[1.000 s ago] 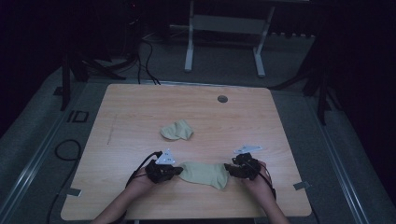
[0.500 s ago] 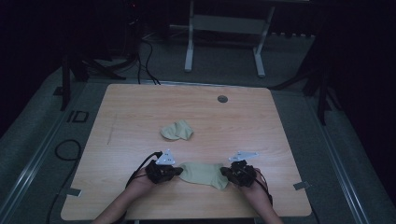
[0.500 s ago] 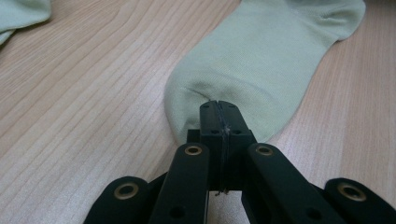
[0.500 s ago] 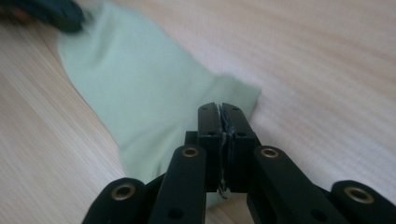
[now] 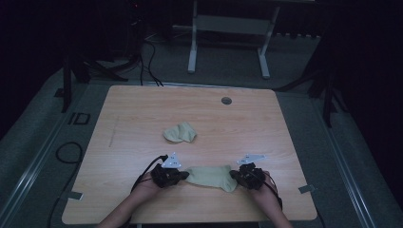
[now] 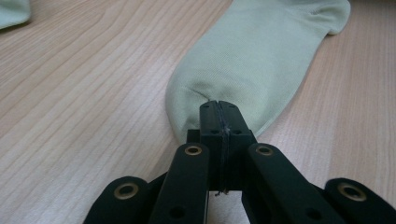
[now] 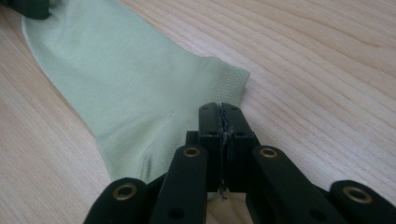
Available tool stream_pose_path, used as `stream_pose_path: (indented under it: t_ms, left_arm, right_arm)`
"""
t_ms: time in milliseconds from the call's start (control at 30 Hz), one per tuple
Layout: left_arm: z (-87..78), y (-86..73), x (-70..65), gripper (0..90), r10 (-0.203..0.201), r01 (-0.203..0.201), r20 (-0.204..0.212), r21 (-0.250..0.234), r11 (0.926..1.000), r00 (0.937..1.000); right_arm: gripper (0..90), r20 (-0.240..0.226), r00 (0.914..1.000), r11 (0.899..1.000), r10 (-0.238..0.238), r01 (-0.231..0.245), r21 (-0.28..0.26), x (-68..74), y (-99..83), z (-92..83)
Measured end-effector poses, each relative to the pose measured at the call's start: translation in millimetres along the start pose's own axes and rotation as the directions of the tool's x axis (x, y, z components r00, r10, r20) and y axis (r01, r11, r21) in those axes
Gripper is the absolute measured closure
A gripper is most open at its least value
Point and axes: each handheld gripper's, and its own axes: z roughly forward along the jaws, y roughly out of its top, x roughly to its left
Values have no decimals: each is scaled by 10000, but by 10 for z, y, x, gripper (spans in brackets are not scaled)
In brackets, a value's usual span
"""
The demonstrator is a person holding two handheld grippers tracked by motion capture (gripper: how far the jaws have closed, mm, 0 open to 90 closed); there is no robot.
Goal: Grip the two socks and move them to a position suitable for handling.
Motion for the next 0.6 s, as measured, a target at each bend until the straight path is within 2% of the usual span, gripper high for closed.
stream_pose_path:
  t_ms: [300,433,467,600]
  left_arm:
    - [-2,-10,3,874,-213,215,194,-109,9997,9996]
    - [-40,-7,-23,749,-31,38,274,-245,9997,9996]
    - [-63,-4,-27,685,-53,59,206,-305,9995,9998]
    - [-161,-10,-20,532,-397,399,34,-661,9970,9992]
  right_arm:
    - [853,-72,10000,10000,-7,7,53,20,23,-16]
    - [820,-256,9994,9994,-221,214,-287,63,120,-98]
    - [803,-240,9995,9991,-209,200,-378,69,151,-115]
    - [712,-304,9989,9965,-352,328,-768,74,363,-160]
